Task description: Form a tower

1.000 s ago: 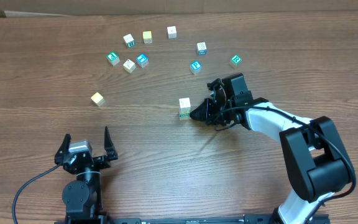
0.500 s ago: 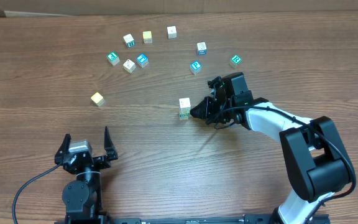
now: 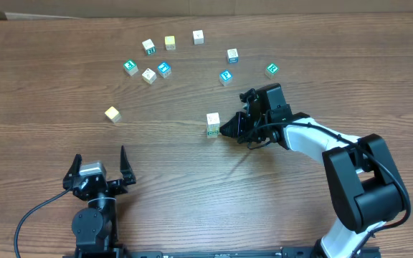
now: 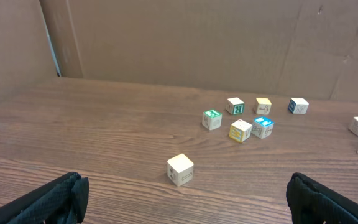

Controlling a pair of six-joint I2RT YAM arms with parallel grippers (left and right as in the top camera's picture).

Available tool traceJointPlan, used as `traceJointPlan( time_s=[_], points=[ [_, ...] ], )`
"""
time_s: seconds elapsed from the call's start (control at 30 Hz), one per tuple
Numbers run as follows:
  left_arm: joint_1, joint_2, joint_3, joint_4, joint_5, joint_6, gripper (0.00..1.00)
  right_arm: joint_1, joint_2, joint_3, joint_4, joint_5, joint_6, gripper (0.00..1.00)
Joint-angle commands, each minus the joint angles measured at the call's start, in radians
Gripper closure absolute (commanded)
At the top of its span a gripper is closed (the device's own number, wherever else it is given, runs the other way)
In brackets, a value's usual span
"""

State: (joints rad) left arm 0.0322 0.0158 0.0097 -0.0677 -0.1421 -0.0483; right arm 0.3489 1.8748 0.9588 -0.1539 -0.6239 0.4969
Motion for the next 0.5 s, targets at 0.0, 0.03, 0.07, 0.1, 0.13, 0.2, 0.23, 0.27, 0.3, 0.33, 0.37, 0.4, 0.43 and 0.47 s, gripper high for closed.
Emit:
traceJointPlan(
  time_s=[0.0, 0.03, 0.07, 0.1, 0.13, 0.2, 0.23, 0.27, 0.3, 0.33, 0.37, 0.4, 0.43, 0.47],
  points=[
    [-0.006, -0.011, -0.004, 0.001, 0.004, 0.019, 0.0, 0.011, -0.029, -0.004, 0.003, 0.002, -0.008, 0.96],
    [-0.006, -0.011, -0.004, 0.0, 0.004, 0.019, 0.0, 0.011, -0.029, -0.004, 0.003, 0.002, -0.008, 0.96],
    [-0.006, -0.011, -0.003, 0.0, 0.004, 0.019, 0.01, 0.011, -0.029, -0.004, 0.003, 0.002, -0.008, 0.96],
    [-0.006, -0.011, -0.003, 0.0, 0.004, 0.019, 0.0, 0.011, -0.029, -0.004, 0.003, 0.002, -0.008, 0.96],
    [-0.006, -0.011, -0.003, 0.0, 0.004, 0.019, 0.01, 0.011, -0.029, -0.004, 0.003, 0.002, -0.008, 0.96],
    [-0.006, -0.011, -0.004, 0.0, 0.004, 0.019, 0.0, 0.011, -0.029, -0.004, 0.003, 0.002, -0.008, 0.96],
    [-0.006, -0.011, -0.004, 0.0, 0.004, 0.019, 0.0, 0.011, -0.029, -0.004, 0.003, 0.002, -0.008, 0.96],
    [-0.006, -0.011, -0.003, 0.0, 0.004, 0.019, 0.0, 0.011, -0.029, -0.004, 0.003, 0.002, -0.008, 0.96],
    [-0.006, -0.011, -0.004, 0.001, 0.004, 0.019, 0.0, 0.011, -0.029, -0.004, 0.003, 0.002, -0.008, 0.96],
    [-0.006, -0.011, -0.003, 0.0, 0.004, 0.019, 0.01, 0.011, -0.029, -0.004, 0.003, 0.002, -0.008, 0.96],
    [-0.006, -0.011, -0.004, 0.0, 0.004, 0.019, 0.0, 0.011, -0.029, -0.004, 0.002, 0.001, -0.008, 0.96],
    [-0.006, -0.011, -0.004, 0.001, 0.004, 0.019, 0.0, 0.011, -0.029, -0.004, 0.001, 0.001, -0.008, 0.96],
    [-0.006, -0.011, -0.004, 0.0, 0.004, 0.019, 0.0, 0.011, -0.029, -0.004, -0.001, 0.001, -0.008, 0.96],
    [-0.006, -0.011, -0.004, 0.0, 0.004, 0.019, 0.0, 0.011, -0.029, -0.004, -0.002, 0.001, -0.008, 0.96]
  ],
)
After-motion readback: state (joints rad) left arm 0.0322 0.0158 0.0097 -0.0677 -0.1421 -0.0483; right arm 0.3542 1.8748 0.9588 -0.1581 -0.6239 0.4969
